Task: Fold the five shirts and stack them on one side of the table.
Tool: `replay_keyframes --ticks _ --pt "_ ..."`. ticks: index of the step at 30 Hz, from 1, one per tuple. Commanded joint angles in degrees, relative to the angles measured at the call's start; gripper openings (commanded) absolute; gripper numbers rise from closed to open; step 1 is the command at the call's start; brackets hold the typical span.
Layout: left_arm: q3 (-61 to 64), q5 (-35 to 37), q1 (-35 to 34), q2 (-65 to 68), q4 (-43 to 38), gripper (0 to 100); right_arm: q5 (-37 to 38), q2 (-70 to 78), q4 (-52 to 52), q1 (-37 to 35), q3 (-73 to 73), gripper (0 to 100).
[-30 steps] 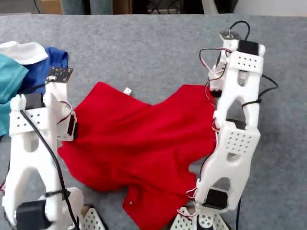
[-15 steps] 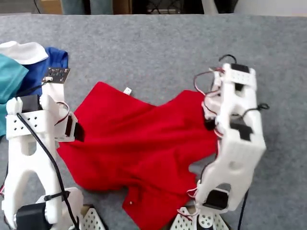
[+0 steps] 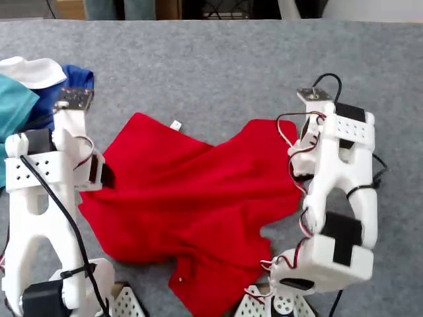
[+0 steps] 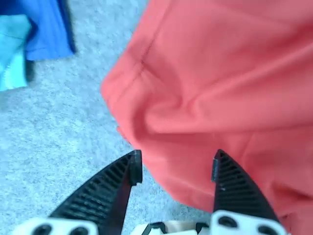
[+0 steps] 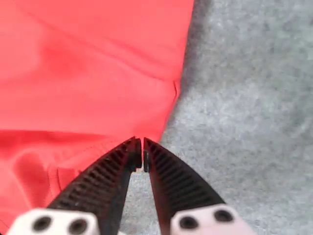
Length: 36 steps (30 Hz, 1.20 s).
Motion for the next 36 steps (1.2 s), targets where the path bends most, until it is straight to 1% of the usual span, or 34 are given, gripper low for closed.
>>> replay_keyframes --ticks 1,4,7,9,12,14,17,22,26,31,36 --pt "-7.7 4.9 0.0 -1.3 0.3 25 0.3 -6.0 0.1 1.7 -3.2 1.5" --pt "-13.1 10.0 0.1 -1.1 -0.4 25 0.1 -8.9 0.1 1.8 -5.5 1.5" --pt "-16.4 15.3 0.1 0.8 -4.0 25 -0.3 -9.8 -0.4 1.4 -8.1 1.5" --pt "-17.8 18.0 0.7 4.1 -6.2 25 -1.8 -9.4 -0.5 1.3 -10.4 1.5" --pt "-20.3 22.4 3.7 11.2 -8.9 25 -4.7 -7.1 -1.2 1.2 -14.3 1.8" --pt "-23.7 26.7 6.8 16.4 -9.8 25 -6.8 -4.7 -4.8 1.1 -15.3 1.8" --pt "-32.0 33.6 11.5 25.1 -10.2 25 -9.5 -1.3 -10.5 1.0 -15.4 1.8" --pt "-48.6 41.8 16.0 41.1 -10.3 25 -17.8 4.4 -24.5 1.3 -11.8 1.8" --pt "-59.6 46.5 15.6 55.1 -9.6 25 -22.2 7.4 -31.7 1.3 -7.7 1.8" --pt "-73.7 51.7 13.4 70.5 -3.3 25 -23.1 7.9 -39.6 3.4 -3.9 1.8" --pt "-88.3 52.3 13.3 84.0 2.4 25 -22.8 8.0 -41.4 4.7 -3.4 1.8"
